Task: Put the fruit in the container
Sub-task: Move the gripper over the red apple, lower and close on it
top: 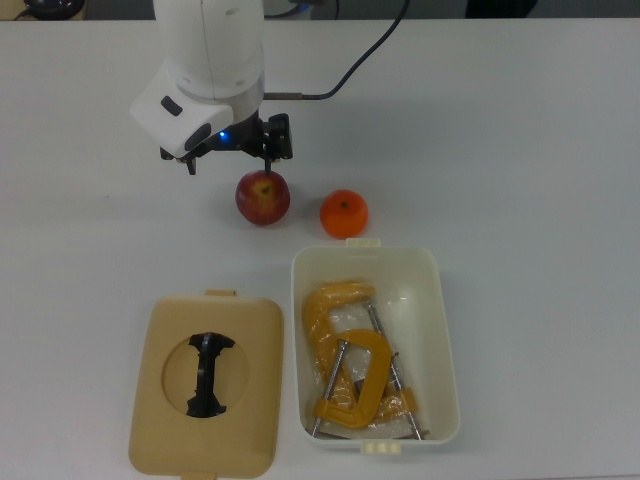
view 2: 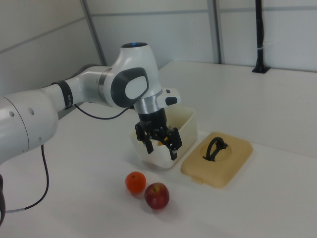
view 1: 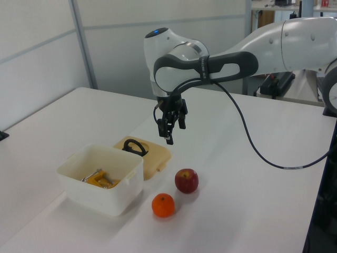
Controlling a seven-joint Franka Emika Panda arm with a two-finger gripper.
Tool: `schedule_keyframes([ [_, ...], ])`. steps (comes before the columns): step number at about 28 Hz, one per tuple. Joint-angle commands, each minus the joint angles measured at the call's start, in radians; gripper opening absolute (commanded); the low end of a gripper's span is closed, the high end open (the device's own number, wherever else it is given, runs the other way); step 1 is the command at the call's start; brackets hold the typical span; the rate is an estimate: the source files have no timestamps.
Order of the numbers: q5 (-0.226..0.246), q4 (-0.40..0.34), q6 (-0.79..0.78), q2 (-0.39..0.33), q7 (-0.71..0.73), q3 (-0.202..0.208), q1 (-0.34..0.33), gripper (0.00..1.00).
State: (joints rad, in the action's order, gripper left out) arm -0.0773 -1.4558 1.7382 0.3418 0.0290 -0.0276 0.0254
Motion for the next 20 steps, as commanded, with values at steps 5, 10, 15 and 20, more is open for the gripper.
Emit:
schedule_keyframes([
  [5, 0.007, -0.167, 0.056, -0.170, 0.017, 0.005, -0.002, 1.00],
  [10, -0.009, -0.282, 0.193, -0.218, 0.026, -0.009, -0.004, 1.00],
  [15, -0.007, -0.327, 0.198, -0.245, 0.095, -0.015, -0.002, 1.00],
  [20, -0.001, -0.431, 0.204, -0.279, 0.161, -0.017, -0.002, 1.00],
])
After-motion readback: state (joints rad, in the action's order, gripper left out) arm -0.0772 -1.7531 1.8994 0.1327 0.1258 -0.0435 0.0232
